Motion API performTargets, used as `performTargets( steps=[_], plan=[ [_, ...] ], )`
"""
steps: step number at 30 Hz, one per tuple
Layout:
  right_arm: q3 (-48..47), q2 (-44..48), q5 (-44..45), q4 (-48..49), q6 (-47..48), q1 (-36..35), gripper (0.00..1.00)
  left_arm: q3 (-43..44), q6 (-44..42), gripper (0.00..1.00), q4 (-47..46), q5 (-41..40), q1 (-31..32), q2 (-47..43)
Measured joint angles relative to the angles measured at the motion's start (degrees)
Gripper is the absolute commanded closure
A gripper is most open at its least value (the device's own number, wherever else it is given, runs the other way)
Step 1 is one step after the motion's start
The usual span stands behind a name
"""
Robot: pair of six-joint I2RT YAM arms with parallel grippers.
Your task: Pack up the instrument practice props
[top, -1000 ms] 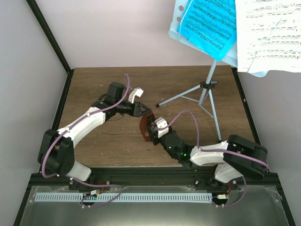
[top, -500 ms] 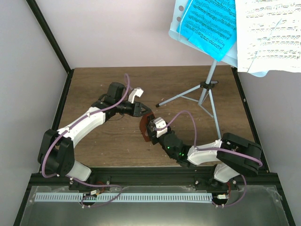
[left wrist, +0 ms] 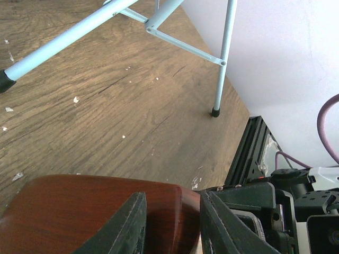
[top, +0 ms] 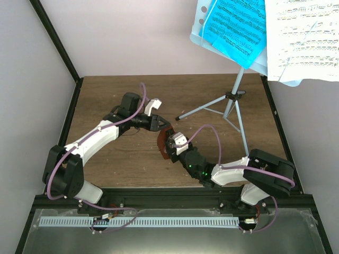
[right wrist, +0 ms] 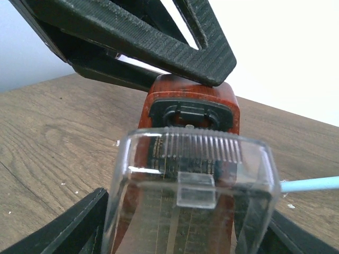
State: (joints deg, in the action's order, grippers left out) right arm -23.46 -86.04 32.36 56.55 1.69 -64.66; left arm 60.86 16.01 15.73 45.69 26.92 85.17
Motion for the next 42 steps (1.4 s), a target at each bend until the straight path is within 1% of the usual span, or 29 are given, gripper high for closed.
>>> performTargets(
  steps=[7, 13, 20, 27, 30, 32, 34, 36, 40, 42],
  plan=[
    [0.0, 0.0, -1.5, 0.0, -1.5, 1.2, 0.44, 0.0, 0.0, 0.71, 0.0, 0.0, 0.0, 0.0],
    [0.0, -0.2, -1.7, 0.0, -1.6, 1.2, 0.4, 0.0, 0.0, 0.71, 0.0, 0.0, 0.0, 0.0],
    [-1.0, -0.3, -1.6, -1.5, -1.9, 1.2, 0.33, 0.0, 0.0, 0.71, 0.0, 0.0, 0.0, 0.0],
    [-3.2, -1.5, -1.7, -6.6, -2.6, 1.6, 0.27, 0.0, 0.0, 0.71, 0.0, 0.1, 0.0, 0.0],
    [-3.9, -1.5, -1.9, -9.4, -2.8, 1.6, 0.23, 0.0, 0.0, 0.71, 0.0, 0.1, 0.0, 0.0],
    [-4.4, -1.5, -2.0, -11.1, -3.0, 1.6, 0.17, 0.0, 0.0, 0.7, 0.0, 0.1, 0.0, 0.0],
    [-4.7, -1.5, -2.3, -12.3, -3.4, 1.6, 0.06, 0.0, 0.0, 0.68, 0.0, 0.1, 0.0, 0.0],
    [-4.8, -1.3, -2.9, -13.9, -3.6, 1.6, 0.01, 0.0, 0.0, 0.64, 0.0, 0.1, 0.0, 0.0],
    [-4.8, 0.0, -3.6, -16.7, -4.0, 1.6, 0.0, 0.0, -0.1, 0.52, 0.7, 0.0, 0.0, 0.0],
    [-4.3, 1.9, -4.2, -17.7, -3.9, 1.6, 0.0, 0.0, -0.1, 0.42, 1.0, -0.6, 0.0, 0.0]
  ],
)
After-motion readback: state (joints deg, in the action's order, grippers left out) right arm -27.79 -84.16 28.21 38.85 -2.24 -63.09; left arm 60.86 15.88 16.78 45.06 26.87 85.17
